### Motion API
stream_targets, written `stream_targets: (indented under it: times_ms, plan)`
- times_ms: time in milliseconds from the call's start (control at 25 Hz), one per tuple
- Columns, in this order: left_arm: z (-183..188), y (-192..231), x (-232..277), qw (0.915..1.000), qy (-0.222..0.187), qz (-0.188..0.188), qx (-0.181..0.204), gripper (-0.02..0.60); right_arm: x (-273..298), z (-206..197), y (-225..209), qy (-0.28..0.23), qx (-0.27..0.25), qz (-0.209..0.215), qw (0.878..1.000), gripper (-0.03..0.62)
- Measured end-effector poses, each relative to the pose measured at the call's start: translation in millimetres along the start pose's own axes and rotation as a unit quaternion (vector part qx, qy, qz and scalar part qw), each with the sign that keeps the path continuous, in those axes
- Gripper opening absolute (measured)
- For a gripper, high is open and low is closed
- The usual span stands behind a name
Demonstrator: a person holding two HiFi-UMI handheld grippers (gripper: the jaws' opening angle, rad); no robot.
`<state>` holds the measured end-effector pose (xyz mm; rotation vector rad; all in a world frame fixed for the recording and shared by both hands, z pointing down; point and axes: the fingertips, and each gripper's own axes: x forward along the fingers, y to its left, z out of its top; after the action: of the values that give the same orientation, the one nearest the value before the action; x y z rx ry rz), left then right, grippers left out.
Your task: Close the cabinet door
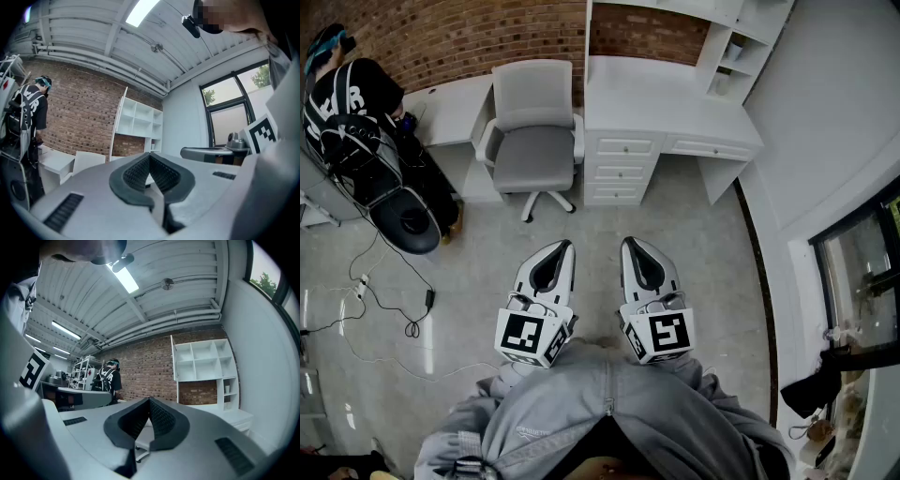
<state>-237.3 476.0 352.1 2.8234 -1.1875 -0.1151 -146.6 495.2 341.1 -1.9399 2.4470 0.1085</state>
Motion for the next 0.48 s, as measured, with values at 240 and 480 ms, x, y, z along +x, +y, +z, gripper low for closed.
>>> stream_targets:
  times_ms: [240, 480]
  plan:
    - [1, 13, 4, 1.0000, 0.001, 0.002, 0.004, 0.003, 11, 0, 1, 0.000, -0.002, -0.004, 1.000, 0.026]
    - [4, 21, 11, 1.0000, 0.004, 0.007, 0.001, 0.003, 20, -2, -1, 0.004, -0.001, -0.006, 1.000, 0.026]
